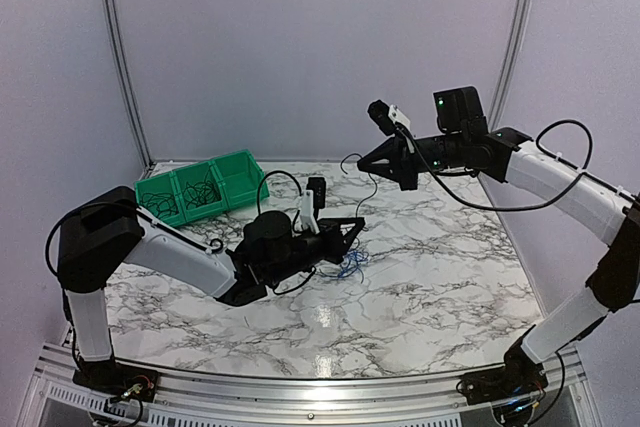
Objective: Untangle the cables
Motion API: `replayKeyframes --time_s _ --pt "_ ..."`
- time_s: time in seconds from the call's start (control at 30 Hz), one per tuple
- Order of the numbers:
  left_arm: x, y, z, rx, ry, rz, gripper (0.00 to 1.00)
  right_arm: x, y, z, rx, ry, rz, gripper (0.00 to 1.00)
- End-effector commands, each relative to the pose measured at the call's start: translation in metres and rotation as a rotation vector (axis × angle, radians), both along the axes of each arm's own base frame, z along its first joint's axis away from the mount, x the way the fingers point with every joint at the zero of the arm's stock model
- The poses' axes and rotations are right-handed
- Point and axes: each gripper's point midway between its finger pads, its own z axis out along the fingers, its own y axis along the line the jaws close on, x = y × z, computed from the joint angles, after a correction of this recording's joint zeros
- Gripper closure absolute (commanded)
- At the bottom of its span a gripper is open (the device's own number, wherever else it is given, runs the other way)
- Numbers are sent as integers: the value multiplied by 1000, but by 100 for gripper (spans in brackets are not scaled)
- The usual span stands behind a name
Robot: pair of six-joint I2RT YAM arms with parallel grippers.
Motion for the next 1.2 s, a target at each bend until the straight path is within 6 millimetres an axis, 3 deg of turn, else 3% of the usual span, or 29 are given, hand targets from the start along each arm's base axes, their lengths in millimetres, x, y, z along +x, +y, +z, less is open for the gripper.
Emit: replayKeyframes --time_s 0.0,0.13,0.27,0.4,0.5,0.87,1.03,1.07,1.17 --pt "1 6 11 -10 -42 19 100 7 0 -1 5 -25 -22 100" --pt "-6 18 28 4 -110 24 100 30 -10 -28 -21 9 -117 100" --pt "-7 43 36 35 -159 89 100 52 -16 -79 -86 116 -181 100" --pt "-4 67 43 63 -198 176 100 42 -6 -131 -153 270 -88 99" --pt "-3 75 43 88 -215 202 100 26 4 -147 -162 367 16 92" --pt "3 92 39 212 -216 264 100 21 3 -144 -158 334 24 76" --pt "7 108 30 267 -194 294 100 -15 9 -100 -31 348 212 69" --pt "7 111 28 274 -189 297 100 -21 9 -91 -7 348 238 64" --pt "9 120 23 289 -179 312 100 -27 7 -75 16 301 246 59"
